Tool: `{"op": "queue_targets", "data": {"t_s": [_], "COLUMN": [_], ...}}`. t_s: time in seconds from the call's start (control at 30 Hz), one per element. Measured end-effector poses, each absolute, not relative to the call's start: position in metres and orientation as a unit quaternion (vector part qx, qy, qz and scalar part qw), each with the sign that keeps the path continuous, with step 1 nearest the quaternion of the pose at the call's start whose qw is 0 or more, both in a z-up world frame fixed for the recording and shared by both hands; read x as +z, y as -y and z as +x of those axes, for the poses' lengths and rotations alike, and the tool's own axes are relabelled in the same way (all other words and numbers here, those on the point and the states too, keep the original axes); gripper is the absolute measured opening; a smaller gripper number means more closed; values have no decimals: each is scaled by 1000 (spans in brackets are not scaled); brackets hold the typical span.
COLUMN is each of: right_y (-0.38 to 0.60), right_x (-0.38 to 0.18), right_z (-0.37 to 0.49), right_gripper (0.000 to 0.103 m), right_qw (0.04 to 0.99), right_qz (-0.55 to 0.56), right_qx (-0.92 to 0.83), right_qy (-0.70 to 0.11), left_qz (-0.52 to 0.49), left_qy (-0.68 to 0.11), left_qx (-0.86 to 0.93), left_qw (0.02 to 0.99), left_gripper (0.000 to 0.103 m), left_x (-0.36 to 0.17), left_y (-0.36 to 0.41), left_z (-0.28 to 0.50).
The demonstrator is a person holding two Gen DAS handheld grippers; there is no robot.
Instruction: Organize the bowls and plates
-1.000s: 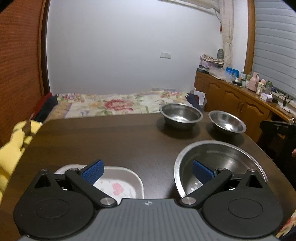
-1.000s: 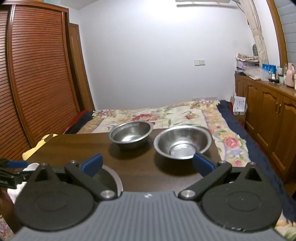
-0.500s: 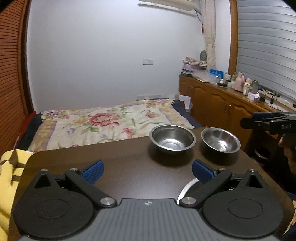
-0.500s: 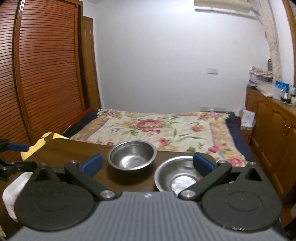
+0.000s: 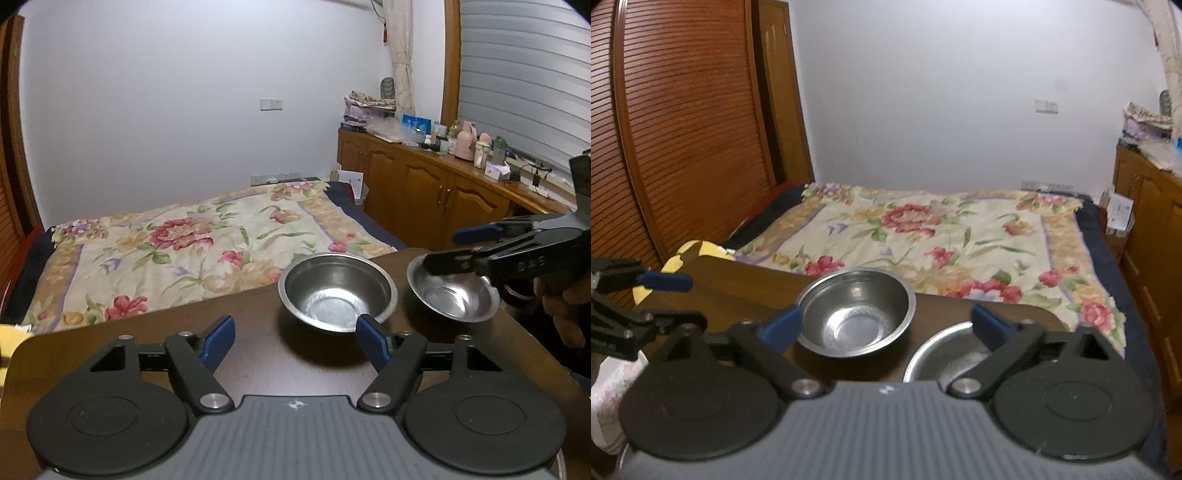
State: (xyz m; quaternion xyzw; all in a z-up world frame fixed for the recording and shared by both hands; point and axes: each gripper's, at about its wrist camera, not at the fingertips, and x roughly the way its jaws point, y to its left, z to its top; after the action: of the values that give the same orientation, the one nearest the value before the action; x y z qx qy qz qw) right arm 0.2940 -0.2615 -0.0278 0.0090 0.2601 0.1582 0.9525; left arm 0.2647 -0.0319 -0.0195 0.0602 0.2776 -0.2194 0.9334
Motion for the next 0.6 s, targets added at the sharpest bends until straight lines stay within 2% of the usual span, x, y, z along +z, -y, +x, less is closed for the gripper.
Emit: {"op": "queue_targets", "data": {"t_s": [0.1, 0.17, 0.27, 0.4, 0.5, 0.6], "right_y": [259, 257, 255, 253, 251, 249], "right_x": [-33, -37, -43, -49, -53, -55], "right_z": [310, 320, 333, 344, 350, 355], "right_gripper": [86, 77, 70, 68, 60, 55], "right_qw": [947, 944, 938, 934, 931, 928], "right_qz": [10, 9, 16, 21, 15, 12], "right_qx": [163, 165, 169, 165, 165, 165], "right_qy": [-276, -285, -302, -317, -325, -334], "left_qz": [63, 62, 64, 57, 48, 43], "left_qy": [-283, -286, -297, -318, -334, -343], "left_qx": [-235, -241, -241, -242, -242, -242], "left_qw": [928, 925, 922, 915, 910, 906], "left_gripper": [74, 71, 64, 57, 49, 47], "left_x": [-21, -23, -27, -39, -49, -55], "left_y": [37, 40, 45, 49, 52, 55], "left_z": [281, 293, 309, 329, 338, 344]}}
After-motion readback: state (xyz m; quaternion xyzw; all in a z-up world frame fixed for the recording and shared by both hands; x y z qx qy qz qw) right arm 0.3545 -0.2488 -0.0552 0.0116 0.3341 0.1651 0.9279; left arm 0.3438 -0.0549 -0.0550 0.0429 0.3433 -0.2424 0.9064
